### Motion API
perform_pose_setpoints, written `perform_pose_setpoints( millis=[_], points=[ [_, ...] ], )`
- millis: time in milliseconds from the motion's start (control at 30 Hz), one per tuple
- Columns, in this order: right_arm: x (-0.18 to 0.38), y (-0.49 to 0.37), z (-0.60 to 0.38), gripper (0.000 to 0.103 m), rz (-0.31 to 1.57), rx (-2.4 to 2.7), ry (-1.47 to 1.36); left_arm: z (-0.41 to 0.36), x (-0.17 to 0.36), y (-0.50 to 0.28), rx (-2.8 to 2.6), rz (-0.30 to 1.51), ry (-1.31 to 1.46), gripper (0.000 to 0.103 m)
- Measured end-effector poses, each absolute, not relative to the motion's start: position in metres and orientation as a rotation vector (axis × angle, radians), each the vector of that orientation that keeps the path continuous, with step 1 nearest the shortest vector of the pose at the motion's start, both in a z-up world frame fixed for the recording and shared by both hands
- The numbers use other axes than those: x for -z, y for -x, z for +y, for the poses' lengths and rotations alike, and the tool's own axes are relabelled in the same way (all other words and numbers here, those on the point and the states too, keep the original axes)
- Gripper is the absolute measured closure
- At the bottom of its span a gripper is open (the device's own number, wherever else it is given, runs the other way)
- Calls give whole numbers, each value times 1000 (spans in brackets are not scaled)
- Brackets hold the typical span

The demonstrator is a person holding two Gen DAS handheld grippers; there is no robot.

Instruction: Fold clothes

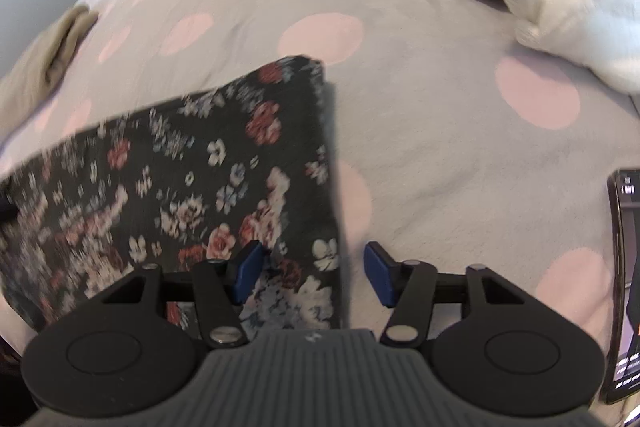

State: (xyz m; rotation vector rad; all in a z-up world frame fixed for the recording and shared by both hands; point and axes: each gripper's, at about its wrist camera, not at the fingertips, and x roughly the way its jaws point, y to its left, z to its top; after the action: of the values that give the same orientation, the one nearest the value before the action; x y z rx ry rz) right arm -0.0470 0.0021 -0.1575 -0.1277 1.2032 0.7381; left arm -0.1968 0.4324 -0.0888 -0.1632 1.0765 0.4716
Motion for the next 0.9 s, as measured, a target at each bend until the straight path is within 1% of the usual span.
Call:
perform_pose_setpoints(
  millis=[200,233,333,400,433,500,667,900],
  points=[
    [160,29,-13,47,1260,-759,49,431,90,197,-465,1091,152,77],
    [161,29,-12,49,1260,-764,47,431,90,196,-465,1092,150,77],
    [161,32,-6,58,1235,-793,78,431,90,196,-467,1096,145,77],
    [162,35,-1,62,1215,-823,96,431,90,195,-468,1098,142,77],
    [163,35,1,69,1207,-837,98,431,90,195,-470,1099,139,77],
    [164,36,3,73,1203,-851,101,431,89,197,-477,1100,133,77],
    [155,34,-2,91,1215,-884,15,433,85,204,-495,1086,125,77],
    [116,42,-6,94,1215,-997,-153,446,82,222,-530,1086,157,77]
  ],
)
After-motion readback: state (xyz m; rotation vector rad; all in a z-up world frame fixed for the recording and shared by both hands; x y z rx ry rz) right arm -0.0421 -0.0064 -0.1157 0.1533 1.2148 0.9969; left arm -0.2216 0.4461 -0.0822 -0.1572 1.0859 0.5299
